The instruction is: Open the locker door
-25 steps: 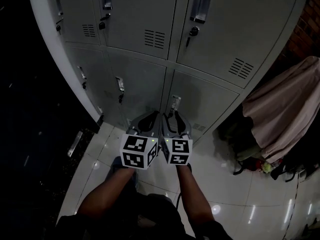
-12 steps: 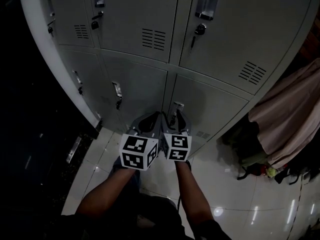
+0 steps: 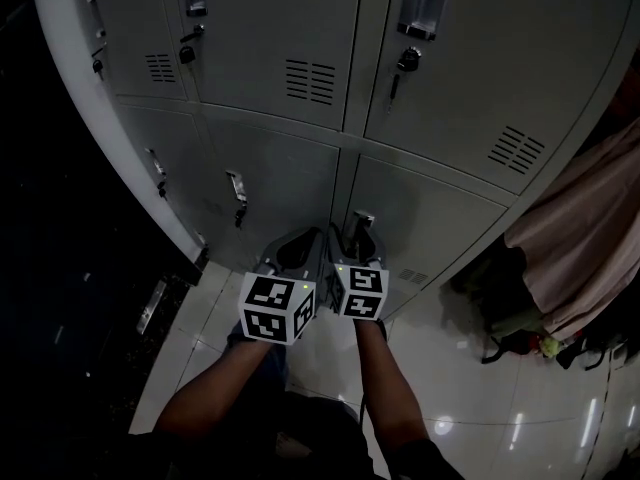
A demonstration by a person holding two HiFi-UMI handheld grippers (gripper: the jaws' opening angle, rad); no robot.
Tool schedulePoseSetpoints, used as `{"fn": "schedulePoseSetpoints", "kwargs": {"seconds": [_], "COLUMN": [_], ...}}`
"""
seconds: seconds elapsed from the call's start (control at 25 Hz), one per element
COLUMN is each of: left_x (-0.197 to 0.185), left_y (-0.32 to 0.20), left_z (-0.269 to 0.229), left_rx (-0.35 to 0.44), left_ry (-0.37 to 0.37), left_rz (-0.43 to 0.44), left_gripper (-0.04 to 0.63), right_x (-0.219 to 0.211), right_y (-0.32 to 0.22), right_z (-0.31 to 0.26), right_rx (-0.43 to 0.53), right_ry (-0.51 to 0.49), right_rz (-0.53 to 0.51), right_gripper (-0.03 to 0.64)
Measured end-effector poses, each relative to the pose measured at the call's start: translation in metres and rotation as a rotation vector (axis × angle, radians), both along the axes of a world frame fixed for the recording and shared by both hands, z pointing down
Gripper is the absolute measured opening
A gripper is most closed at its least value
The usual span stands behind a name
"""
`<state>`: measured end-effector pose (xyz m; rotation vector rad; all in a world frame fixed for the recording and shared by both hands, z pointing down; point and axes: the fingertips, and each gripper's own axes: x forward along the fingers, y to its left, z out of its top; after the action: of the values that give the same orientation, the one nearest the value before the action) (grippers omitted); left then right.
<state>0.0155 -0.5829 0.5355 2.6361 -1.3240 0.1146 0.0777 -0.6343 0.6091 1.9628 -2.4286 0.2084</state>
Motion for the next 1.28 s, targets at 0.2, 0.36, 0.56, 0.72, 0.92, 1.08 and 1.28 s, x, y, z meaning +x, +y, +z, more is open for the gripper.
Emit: {"fn": "schedulePoseSetpoints", "kwargs": {"seconds": [0.2, 0.36, 0.56, 0.72, 0.92, 1.08, 1.28], "left_x": [-0.005, -0.008, -0.005, -0.003, -0.002, 0.001, 0.004], "left_y": [0.007, 0.021, 0.051, 0.071, 0.096, 0.115, 0.134], "left_z": [-0.002, -0.009, -0.018, -0.024, -0.030, -0.033, -0.033], "left_rx": [-0.012, -0.022, -0.035, -0.040, -0.059, -0.072, -0.092], "left_ry": [0.001, 0.008, 0.007, 0.005, 0.001, -0.003, 0.007], "left_rz": [-0.006, -0.016, -0.006, 0.000, 0.005, 0.012, 0.016], "left_gripper": [0.005, 0.005, 0.005, 0.005, 0.005, 0.005, 0.005], "right_x": [-0.004, -0.010, -0.014, -0.015, -0.010, -0.005, 0.001], "right_y": [0.009, 0.029, 0.062, 0.085, 0.115, 0.135, 0.160], "right_z": [-0.001, 0.000, 0.002, 0.000, 0.002, 0.002, 0.002], "right_rx": [-0.014, -0.034, -0.064, -0.081, -0.114, -0.138, -0.151], "right_ry": [0.005, 0.023, 0.026, 0.031, 0.026, 0.022, 0.019], "right_rz": [0.002, -0.006, -0.021, -0.019, -0.020, -0.018, -0.014], "right_gripper": [0.200, 0.185, 0.163, 0.150, 0.126, 0.121, 0.121]}}
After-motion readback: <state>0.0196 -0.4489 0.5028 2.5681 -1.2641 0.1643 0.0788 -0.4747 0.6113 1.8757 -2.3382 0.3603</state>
